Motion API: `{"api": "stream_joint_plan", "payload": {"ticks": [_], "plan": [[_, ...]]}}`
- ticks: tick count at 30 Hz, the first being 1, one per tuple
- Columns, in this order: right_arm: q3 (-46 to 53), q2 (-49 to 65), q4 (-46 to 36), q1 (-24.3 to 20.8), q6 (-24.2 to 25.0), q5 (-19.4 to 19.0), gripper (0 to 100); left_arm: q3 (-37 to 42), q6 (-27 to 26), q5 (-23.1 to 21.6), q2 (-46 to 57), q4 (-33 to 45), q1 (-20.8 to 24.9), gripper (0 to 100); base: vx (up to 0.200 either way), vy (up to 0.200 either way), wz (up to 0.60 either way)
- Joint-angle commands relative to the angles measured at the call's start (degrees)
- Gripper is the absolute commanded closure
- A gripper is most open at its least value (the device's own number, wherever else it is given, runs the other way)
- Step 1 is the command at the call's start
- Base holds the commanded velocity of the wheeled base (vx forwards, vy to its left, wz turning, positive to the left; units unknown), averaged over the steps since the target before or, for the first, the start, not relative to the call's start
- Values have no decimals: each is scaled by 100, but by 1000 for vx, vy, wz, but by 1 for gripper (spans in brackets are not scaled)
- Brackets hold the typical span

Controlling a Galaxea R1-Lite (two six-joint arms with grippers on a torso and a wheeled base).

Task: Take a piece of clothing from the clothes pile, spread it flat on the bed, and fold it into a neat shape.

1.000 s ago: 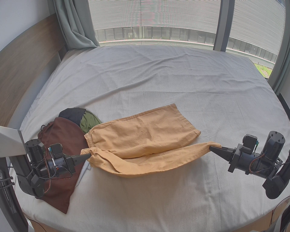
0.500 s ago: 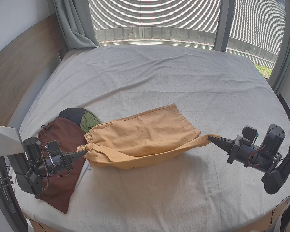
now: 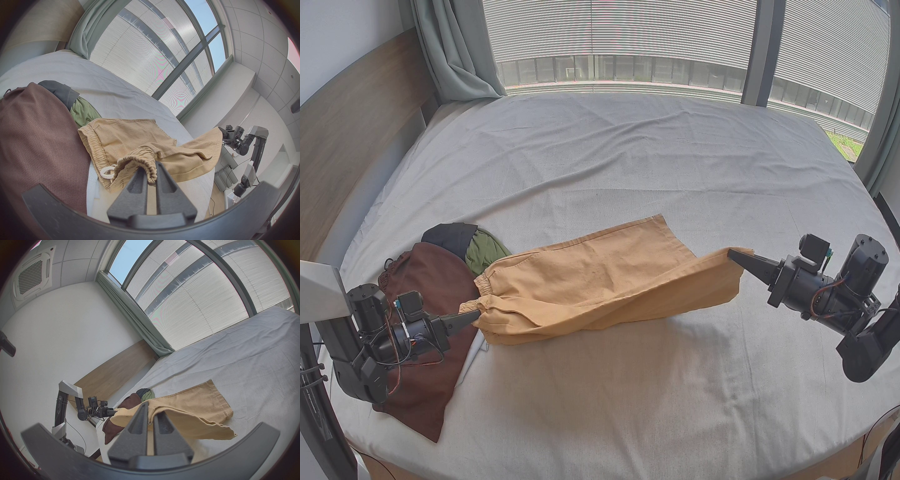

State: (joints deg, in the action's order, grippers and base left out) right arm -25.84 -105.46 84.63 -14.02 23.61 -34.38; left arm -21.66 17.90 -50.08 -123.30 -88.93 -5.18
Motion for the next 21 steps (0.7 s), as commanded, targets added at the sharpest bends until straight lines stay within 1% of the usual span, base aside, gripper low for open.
{"api": "stream_joint_plan", "payload": {"ticks": [1,6,13,19,21], "plan": [[-298,-18,-157,-13,12,-8,100,-5,-5,-2,-1,-1,0,100,0,0,0],[-650,-27,-517,4,38,1,100,-13,3,-2,-1,-1,0,100,0,0,0],[-1309,-264,-983,189,82,-78,100,-66,21,24,-10,-1,17,100,0,0,0],[-1828,-555,-1185,215,258,-87,100,-136,47,262,-45,7,52,100,0,0,0],[-2030,-695,-1273,215,293,-87,100,-145,56,271,-54,7,52,100,0,0,0]]}}
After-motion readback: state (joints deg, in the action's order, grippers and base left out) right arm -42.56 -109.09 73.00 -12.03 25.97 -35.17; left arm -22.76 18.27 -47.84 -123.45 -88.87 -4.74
